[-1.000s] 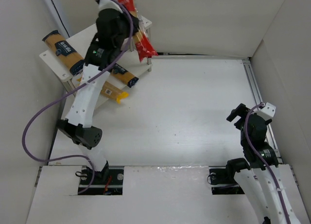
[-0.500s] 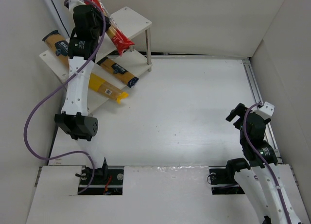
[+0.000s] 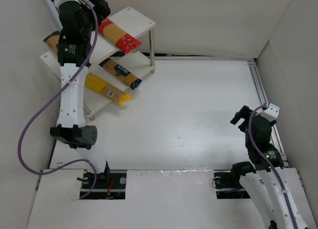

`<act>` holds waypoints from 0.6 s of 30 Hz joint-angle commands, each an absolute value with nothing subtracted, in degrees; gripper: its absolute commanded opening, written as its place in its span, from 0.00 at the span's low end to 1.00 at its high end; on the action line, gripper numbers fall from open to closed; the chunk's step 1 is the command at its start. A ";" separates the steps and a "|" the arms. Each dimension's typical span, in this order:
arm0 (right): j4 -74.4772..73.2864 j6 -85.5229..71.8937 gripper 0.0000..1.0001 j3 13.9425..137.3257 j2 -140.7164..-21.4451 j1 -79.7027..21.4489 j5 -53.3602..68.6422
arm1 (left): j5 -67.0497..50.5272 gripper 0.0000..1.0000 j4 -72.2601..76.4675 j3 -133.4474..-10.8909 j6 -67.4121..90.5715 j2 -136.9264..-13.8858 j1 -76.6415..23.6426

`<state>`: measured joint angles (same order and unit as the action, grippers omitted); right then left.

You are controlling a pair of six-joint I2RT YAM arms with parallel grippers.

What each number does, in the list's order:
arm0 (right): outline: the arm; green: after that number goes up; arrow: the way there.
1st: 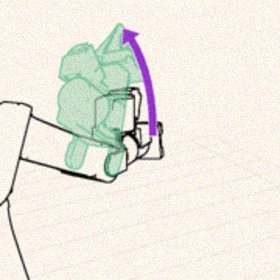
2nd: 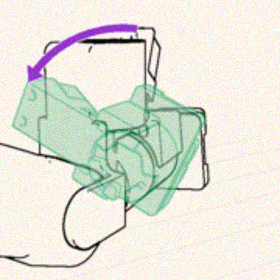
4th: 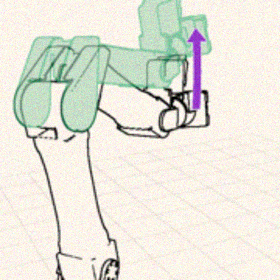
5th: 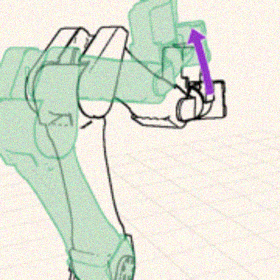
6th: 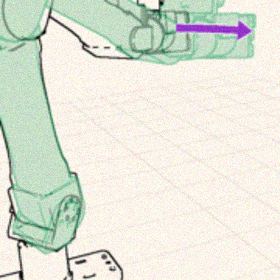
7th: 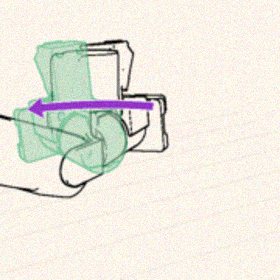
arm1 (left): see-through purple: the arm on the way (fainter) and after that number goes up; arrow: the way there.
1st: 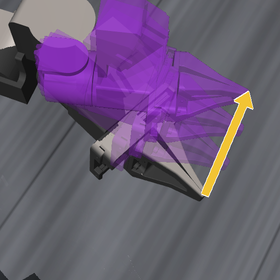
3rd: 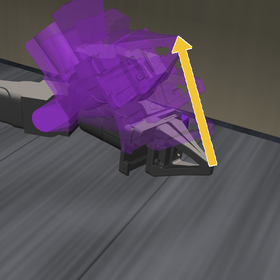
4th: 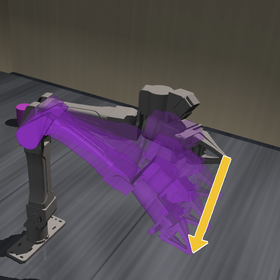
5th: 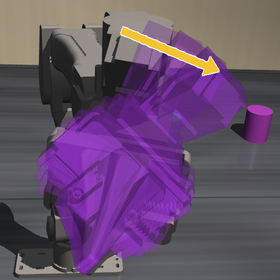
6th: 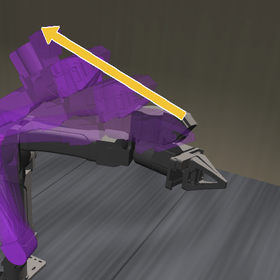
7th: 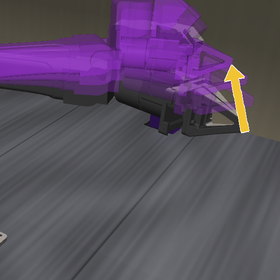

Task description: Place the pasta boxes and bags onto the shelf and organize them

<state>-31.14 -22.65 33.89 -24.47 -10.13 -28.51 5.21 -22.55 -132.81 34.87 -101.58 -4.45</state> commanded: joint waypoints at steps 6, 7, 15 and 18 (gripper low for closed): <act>-25.93 -18.98 0.99 35.33 -25.84 -9.93 -22.59 | 13.17 1.00 -28.12 -125.10 22.59 -88.60 -19.05; -25.41 -18.29 0.99 35.85 -27.23 -9.93 -21.98 | 14.05 1.00 -27.43 -116.37 21.80 -86.07 -23.77; -26.72 -17.75 0.99 38.06 -32.87 -9.93 -19.69 | 20.29 1.00 -5.03 -68.76 26.80 -75.42 -44.44; -25.94 -17.14 0.99 38.06 -33.49 -9.93 -19.07 | 19.53 1.00 -3.43 -61.90 29.17 -75.41 -47.02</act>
<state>-28.69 -18.57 35.31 -33.78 -10.13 -20.47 17.32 -10.90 -65.17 26.50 -79.07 -45.23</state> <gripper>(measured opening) 0.990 0.997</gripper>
